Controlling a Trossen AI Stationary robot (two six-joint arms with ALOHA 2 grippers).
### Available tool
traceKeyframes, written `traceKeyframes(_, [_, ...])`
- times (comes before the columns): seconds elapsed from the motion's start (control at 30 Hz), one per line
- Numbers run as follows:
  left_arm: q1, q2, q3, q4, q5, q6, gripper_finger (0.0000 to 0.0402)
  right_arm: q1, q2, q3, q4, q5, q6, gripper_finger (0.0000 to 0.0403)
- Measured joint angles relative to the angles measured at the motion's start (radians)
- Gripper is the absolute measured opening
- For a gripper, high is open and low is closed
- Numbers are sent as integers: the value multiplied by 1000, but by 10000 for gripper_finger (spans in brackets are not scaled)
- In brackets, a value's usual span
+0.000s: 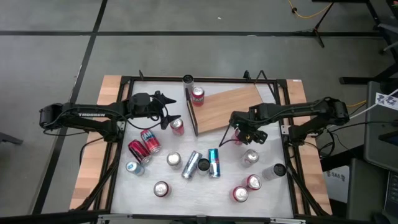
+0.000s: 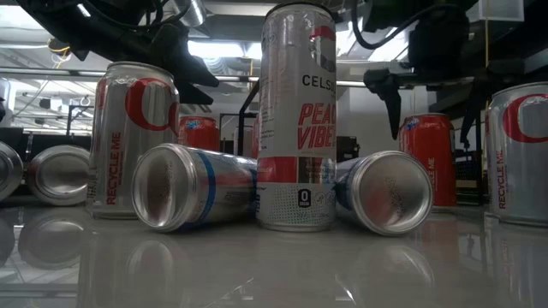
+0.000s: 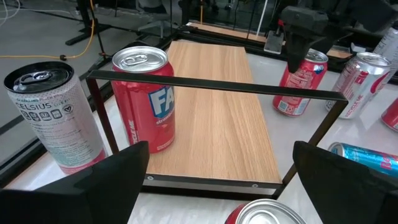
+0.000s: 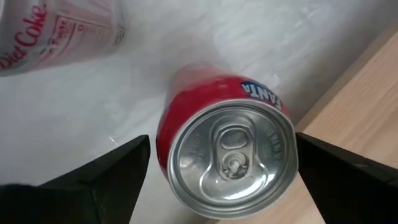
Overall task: Place canned beverage on shelf
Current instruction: Put the middle right orange soda can on the shelf
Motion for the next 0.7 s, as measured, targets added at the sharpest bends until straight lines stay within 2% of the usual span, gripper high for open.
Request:
traceKeyframes(0.37, [0, 0, 0, 0, 0, 0, 389, 0, 0, 0, 0, -14, 63, 381])
traceKeyframes(0.7, [0, 0, 0, 0, 0, 0, 389, 0, 0, 0, 2, -18, 41, 381])
